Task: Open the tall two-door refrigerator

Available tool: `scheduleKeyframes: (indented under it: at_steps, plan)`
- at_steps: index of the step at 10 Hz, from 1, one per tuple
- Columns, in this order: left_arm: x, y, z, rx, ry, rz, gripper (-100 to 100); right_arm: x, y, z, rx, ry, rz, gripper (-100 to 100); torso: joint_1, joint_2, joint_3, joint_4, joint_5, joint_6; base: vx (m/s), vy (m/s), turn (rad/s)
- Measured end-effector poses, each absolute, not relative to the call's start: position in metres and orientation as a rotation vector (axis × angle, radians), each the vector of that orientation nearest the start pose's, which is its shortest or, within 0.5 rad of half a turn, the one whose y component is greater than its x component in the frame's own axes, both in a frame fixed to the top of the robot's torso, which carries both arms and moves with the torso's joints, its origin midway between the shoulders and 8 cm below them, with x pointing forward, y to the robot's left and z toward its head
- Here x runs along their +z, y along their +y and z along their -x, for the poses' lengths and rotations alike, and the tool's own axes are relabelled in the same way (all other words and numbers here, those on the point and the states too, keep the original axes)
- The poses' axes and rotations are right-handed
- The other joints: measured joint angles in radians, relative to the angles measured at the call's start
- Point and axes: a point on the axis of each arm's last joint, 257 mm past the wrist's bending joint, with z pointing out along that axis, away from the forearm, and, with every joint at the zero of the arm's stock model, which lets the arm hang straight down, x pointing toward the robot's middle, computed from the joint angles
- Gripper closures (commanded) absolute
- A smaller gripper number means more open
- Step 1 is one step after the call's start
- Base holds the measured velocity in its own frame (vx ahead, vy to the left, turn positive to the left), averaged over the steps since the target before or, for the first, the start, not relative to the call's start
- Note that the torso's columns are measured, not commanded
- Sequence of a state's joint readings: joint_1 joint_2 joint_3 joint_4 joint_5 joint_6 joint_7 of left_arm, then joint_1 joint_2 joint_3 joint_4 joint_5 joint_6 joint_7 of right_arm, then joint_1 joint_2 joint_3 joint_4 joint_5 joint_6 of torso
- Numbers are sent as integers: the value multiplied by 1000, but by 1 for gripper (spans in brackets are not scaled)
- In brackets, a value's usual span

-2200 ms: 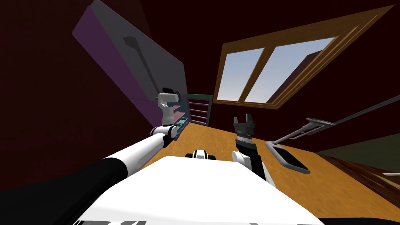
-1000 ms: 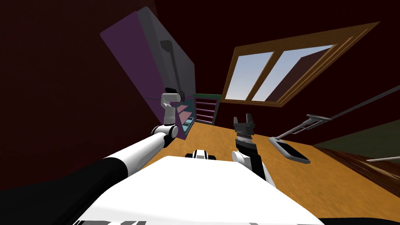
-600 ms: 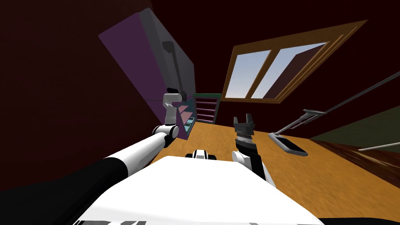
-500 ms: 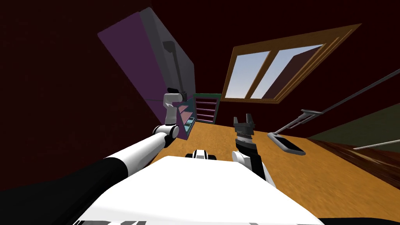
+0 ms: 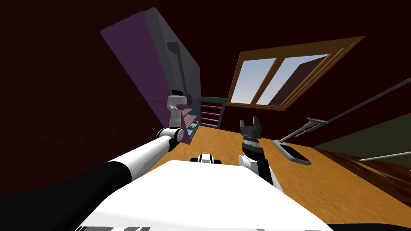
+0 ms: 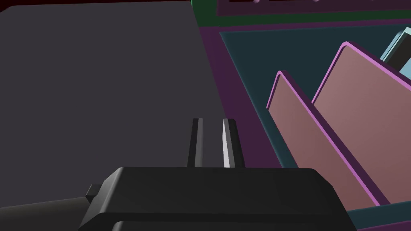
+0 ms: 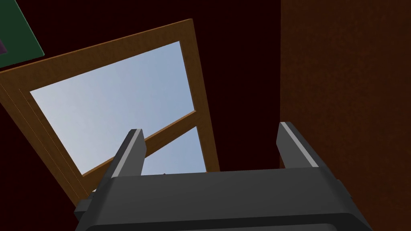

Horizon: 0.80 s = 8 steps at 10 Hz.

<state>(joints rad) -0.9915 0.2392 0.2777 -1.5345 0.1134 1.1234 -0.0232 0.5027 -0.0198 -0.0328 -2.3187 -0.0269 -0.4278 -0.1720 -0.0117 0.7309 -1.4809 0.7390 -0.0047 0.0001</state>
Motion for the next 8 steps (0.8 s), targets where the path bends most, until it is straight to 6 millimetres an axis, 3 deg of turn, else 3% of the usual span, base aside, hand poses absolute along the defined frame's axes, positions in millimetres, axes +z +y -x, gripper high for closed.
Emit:
scheduleKeyframes:
  at_steps: [3, 8]
  plan:
    - [105, 252, -674, -1108, 1323, 1321, 100, 28, -292, -346, 1437, 584, -752, 0, 15, 7, 5, -1, 6, 0, 99, -282, 39]
    - [108, 301, -673, -1030, 1238, 1372, 100, 28, -292, -346, 1437, 584, -752, 0, 10, 7, 5, -1, 4, 0, 64, -304, 60]
